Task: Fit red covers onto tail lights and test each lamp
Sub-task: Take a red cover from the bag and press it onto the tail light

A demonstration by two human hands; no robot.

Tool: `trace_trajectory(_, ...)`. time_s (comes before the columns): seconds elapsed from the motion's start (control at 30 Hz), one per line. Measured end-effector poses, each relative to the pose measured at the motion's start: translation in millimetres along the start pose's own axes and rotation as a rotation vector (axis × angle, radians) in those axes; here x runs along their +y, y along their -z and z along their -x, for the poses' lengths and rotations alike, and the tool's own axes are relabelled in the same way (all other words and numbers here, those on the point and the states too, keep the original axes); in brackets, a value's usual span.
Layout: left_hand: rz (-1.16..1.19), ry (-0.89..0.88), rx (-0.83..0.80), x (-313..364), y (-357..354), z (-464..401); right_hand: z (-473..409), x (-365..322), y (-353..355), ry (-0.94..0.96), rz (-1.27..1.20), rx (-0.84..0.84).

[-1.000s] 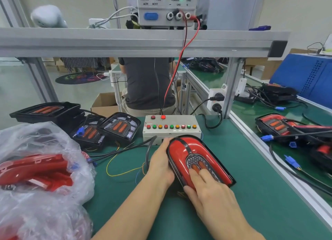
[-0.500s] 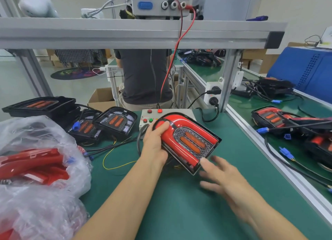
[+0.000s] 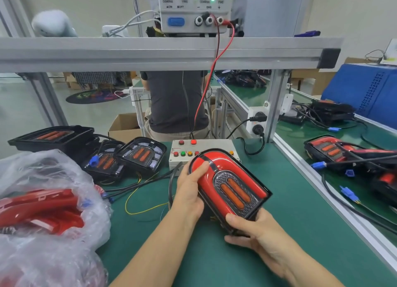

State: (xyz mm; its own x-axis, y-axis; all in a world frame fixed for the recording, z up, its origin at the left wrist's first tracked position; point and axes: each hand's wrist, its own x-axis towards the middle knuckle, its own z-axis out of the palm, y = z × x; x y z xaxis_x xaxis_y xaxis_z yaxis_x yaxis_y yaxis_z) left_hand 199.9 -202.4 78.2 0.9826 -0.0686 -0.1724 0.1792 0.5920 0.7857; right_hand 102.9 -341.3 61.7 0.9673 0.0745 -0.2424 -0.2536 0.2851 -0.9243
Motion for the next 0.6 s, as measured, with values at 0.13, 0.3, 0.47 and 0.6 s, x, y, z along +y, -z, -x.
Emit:
trace_trajectory(0.13,-0.024,0.013,-0.020,-0.8,-1.4,1.7,0.8,2.5,1.4,0.000,-0.007,0.021)
trace_trajectory(0.3,0.014,0.163,-0.004,6.6,0.6,-1.3,4.7,2.6,7.8,-0.002,0.005,-0.006)
trace_trajectory(0.47,-0.005,0.202,0.043,8.4,3.2,-2.0,6.6,2.6,9.0,-0.020,0.013,-0.052)
trace_trajectory(0.6,-0.034,0.189,0.058,7.7,3.4,-2.5,6.3,-1.1,5.7,-0.023,-0.003,-0.065)
